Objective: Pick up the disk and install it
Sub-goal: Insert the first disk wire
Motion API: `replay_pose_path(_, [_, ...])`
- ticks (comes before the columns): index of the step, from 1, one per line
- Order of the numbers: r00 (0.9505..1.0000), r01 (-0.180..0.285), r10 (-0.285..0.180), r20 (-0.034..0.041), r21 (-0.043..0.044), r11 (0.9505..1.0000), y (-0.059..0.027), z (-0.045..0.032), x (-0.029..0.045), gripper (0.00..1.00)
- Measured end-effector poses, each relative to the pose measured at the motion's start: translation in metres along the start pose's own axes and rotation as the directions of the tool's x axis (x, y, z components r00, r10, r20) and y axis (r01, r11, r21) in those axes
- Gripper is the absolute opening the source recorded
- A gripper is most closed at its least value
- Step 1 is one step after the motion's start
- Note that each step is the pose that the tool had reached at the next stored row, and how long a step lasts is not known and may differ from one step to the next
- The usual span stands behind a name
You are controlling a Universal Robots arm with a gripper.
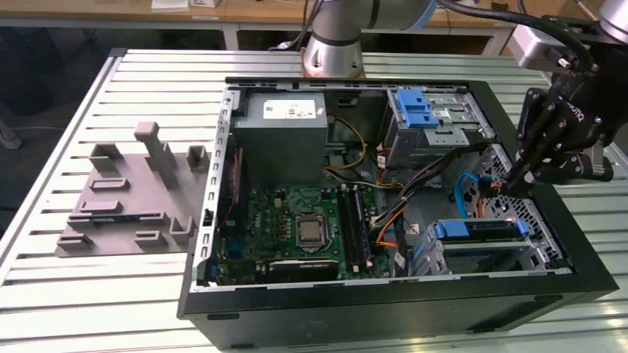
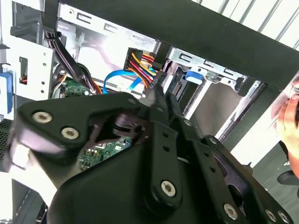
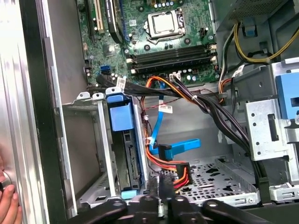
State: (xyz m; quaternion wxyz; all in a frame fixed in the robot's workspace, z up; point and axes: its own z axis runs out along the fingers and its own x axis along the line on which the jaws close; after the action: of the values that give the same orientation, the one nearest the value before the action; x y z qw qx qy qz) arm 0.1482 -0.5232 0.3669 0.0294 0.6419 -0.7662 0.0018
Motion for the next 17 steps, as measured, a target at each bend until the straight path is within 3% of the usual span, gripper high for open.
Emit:
replay_pose_path(3, [1.0000, 0.001, -0.001, -0.0077, -0.0180, 0.9998, -0.0028, 0.0009, -0.0032, 0.30])
replay_pose_path(8, [0.9998, 0.000, -0.001, -0.0199, -0.0399, 0.9992, -0.0050, 0.0025, -0.0081, 0.30])
replay_pose_path(17, [0.9994, -0.001, 0.000, -0.0347, -0.0381, 0.9993, -0.0060, 0.0077, -0.0119, 0.30])
